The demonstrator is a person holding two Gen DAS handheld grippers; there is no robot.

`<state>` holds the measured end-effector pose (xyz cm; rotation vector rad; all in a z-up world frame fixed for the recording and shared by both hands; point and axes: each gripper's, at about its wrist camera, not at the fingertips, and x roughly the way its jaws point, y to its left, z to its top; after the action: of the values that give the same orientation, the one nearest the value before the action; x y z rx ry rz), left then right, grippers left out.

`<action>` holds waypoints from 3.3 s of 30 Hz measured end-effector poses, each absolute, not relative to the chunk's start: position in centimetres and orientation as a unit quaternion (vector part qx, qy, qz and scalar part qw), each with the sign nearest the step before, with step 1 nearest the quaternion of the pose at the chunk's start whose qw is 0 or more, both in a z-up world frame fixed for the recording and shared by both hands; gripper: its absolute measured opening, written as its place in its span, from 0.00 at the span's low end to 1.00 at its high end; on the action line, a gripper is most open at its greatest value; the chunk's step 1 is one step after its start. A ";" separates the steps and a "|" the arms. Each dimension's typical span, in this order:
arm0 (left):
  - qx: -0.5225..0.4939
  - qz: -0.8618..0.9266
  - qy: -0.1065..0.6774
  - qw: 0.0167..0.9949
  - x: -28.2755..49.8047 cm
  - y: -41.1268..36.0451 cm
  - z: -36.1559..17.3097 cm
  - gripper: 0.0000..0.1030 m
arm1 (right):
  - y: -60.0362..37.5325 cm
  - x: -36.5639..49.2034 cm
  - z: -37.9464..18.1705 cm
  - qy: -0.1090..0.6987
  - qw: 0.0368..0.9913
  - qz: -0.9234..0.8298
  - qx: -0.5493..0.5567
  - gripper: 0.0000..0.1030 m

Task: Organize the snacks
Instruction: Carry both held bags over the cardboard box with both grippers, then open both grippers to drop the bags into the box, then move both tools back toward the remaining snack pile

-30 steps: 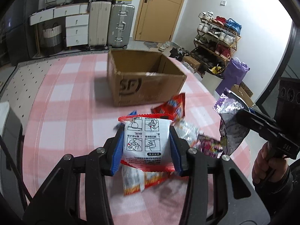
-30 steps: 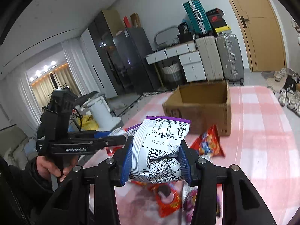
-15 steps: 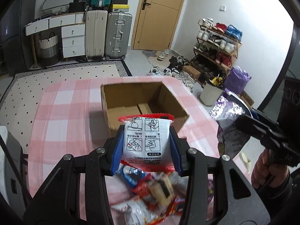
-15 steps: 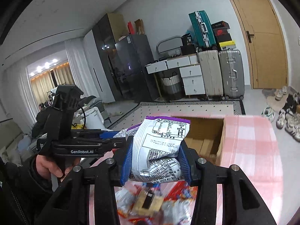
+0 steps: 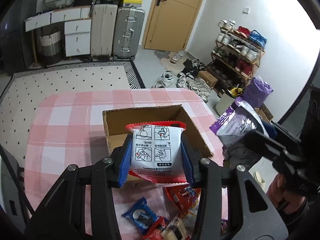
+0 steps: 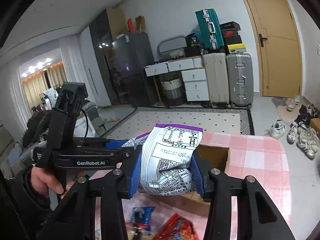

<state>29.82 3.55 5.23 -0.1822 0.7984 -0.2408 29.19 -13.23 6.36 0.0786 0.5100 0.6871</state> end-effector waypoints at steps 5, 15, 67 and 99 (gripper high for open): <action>-0.111 -0.120 0.403 0.900 32.5 3.8 2.5 0.40 | -12.3 32.9 4.1 0.269 0.908 0.318 0.045 0.44; -0.114 -0.123 0.426 0.889 35.8 3.2 -2.7 0.40 | -11.8 37.0 -1.2 0.301 0.902 0.303 0.059 0.44; -0.029 -0.048 0.351 0.935 15.1 1.8 5.8 0.99 | -17.1 15.3 4.7 0.172 0.943 0.278 0.056 0.99; -0.083 -0.045 0.392 0.915 6.5 3.6 -1.3 0.99 | -17.0 8.5 -2.7 0.222 0.935 0.272 0.054 0.99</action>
<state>6.47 3.57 -1.33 -0.1712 0.8070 -0.0924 8.52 -17.03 -2.67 0.1112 0.4546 0.5557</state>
